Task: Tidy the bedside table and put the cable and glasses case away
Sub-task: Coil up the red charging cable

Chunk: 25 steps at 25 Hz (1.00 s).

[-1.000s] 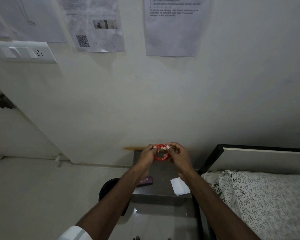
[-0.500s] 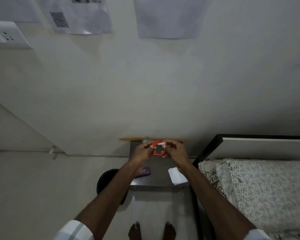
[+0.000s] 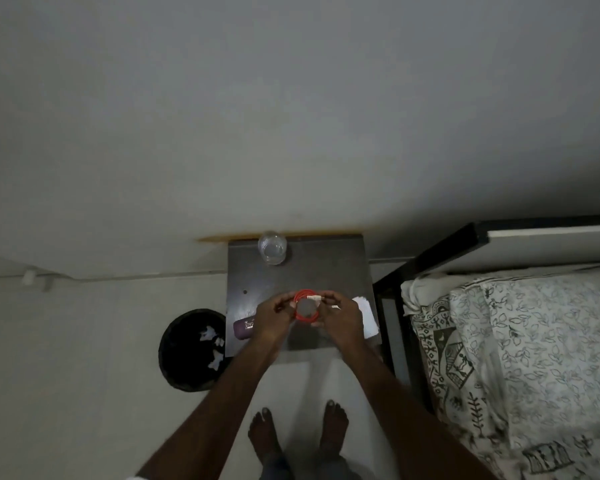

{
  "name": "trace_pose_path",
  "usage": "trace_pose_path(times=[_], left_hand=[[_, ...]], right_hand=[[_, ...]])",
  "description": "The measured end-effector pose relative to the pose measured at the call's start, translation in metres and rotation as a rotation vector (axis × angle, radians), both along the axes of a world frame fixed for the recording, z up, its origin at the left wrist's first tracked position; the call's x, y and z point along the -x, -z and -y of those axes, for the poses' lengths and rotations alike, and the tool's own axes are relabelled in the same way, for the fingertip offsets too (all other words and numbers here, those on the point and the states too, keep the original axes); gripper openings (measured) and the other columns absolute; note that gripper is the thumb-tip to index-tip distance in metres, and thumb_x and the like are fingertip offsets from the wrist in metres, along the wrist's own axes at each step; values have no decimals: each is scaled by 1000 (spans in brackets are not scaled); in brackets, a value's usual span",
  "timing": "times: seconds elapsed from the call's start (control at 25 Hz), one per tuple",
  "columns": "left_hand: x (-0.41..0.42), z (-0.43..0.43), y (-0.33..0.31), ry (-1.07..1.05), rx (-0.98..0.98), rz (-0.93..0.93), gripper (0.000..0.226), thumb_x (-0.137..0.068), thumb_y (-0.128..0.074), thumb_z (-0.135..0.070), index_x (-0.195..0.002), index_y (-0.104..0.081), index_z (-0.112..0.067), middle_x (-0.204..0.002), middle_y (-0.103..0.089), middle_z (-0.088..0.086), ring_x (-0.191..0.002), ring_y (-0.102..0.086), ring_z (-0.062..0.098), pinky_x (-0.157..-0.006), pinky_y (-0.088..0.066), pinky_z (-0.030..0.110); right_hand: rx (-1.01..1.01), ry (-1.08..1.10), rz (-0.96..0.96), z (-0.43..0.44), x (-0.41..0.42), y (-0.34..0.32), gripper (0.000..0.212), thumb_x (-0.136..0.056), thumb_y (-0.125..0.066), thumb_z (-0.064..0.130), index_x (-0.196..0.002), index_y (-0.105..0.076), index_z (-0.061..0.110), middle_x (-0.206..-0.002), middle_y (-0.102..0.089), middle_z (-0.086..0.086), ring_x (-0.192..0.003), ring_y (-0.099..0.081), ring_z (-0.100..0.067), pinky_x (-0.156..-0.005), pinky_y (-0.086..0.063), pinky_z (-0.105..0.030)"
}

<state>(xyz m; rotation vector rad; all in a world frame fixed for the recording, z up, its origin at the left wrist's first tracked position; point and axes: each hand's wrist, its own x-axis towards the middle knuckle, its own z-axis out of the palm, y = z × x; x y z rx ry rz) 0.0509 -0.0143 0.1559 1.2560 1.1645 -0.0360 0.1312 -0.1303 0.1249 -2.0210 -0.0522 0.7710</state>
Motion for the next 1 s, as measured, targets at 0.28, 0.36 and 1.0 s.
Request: trace_pose_path(times=[0.28,0.36,1.0], left_hand=[[-21,-2,149,146,83,-89,23,-92,-57,-9,-98,-72,-25,-108,-73,3,-100,-67,18,-88,-55,30],[-26,2,170,173,93,-111,27,-94,-54,-9,-87,-69,-30,-98,-71,-4,-96,-65,15,-81,-53,25],[12,18,198,320,-18,-46,37,-97,-51,-11,-132,-58,-19,-129,-58,-9,-116,-52,8,-98,-39,25]], right_hand=[[138,-45,306,8,9,141,14,-92,-61,7,-101,-71,10,-93,-71,2,-81,-61,-5,-82,-51,-20],[201,-67,318,10,10,167,17,-96,-56,13,-103,-70,8,-95,-71,1,-84,-57,-5,-84,-46,-19],[433,-178,417,23,23,200,21,-94,-55,14,-110,-65,5,-107,-70,-10,-99,-65,-26,-89,-48,-33]])
